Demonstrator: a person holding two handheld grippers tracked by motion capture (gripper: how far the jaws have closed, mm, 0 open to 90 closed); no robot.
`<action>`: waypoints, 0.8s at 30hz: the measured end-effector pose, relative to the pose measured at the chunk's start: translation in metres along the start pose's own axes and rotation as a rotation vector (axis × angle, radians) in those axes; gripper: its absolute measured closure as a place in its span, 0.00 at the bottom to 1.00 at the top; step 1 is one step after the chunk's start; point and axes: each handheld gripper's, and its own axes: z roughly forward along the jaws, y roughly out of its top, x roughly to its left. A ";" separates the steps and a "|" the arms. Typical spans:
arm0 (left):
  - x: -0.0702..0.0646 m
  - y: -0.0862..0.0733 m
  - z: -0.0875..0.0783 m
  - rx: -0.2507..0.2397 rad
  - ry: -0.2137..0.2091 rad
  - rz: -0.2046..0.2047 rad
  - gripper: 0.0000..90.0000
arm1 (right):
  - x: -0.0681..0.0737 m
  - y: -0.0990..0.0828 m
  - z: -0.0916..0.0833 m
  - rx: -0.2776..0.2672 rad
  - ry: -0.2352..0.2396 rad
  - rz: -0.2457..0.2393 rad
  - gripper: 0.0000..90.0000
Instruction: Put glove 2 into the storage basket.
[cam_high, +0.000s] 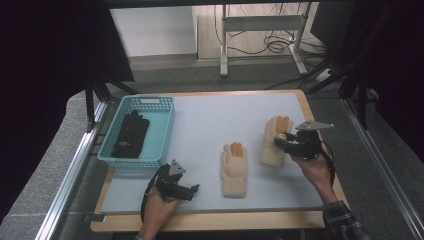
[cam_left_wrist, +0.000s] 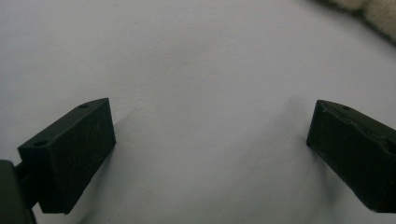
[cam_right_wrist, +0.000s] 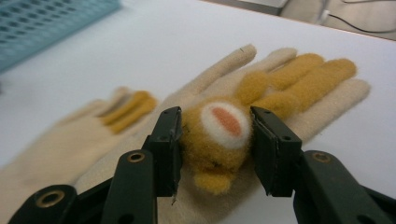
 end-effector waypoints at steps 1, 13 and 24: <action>0.000 0.000 0.000 0.000 0.000 0.000 0.01 | 0.004 0.001 -0.001 -0.003 0.014 -0.003 0.61; 0.000 0.000 0.000 -0.002 0.001 0.001 0.01 | 0.079 0.003 0.015 0.023 0.202 -0.092 0.61; 0.000 0.000 0.000 0.000 0.000 0.000 0.01 | 0.110 -0.012 0.044 0.078 0.227 -0.118 0.61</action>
